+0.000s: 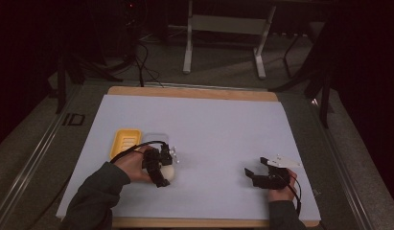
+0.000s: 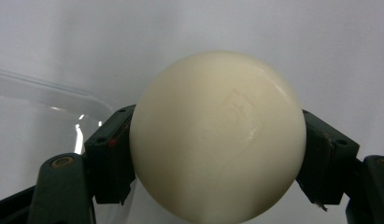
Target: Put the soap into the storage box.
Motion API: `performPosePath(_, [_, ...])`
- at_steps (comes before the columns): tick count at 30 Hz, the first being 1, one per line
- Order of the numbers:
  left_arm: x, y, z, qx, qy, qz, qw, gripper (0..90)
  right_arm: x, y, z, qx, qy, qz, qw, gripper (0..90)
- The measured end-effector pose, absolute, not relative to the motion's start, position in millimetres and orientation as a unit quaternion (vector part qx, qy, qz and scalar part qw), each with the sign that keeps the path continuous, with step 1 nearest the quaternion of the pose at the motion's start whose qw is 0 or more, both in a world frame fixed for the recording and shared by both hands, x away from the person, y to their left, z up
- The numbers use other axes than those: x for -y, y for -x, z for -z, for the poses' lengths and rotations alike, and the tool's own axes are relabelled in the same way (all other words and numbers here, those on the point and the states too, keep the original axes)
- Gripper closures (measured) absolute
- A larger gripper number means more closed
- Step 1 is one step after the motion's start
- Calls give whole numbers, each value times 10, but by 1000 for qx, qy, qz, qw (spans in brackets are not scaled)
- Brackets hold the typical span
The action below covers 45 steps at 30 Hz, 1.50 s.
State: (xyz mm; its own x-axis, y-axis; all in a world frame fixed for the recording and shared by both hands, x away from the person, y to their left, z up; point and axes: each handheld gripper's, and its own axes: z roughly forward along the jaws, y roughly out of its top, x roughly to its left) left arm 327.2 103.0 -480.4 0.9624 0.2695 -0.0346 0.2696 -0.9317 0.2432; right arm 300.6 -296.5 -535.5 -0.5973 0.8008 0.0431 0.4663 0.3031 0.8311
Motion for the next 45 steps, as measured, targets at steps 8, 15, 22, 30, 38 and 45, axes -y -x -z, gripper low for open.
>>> performPosePath(8, [-1096, -3320, 4772, -144, -982, -1, 124, 250, 2962, -3006, 5356, -784, -403, -430, 195, 168])
performPosePath(15, [-1167, -3357, 4753, -155, -979, 2, 129, 250, 2961, -3005, 5356, -784, -403, -429, 195, 168])
performPosePath(22, [-1223, -3392, 4725, -165, -977, -3, 135, 251, 2961, -3006, 5356, -785, -403, -429, 195, 168])
performPosePath(30, [-1243, -3405, 4699, -167, -977, -12, 135, 250, 2961, -3005, 5356, -785, -402, -430, 195, 168])
performPosePath(38, [-1287, -3428, 4714, -172, -977, -12, 129, 250, 2960, -3006, 5356, -785, -401, -430, 195, 168])
performPosePath(45, [-1355, -3459, 4727, -184, -975, -8, 129, 250, 2961, -3007, 5356, -785, -402, -430, 194, 168])
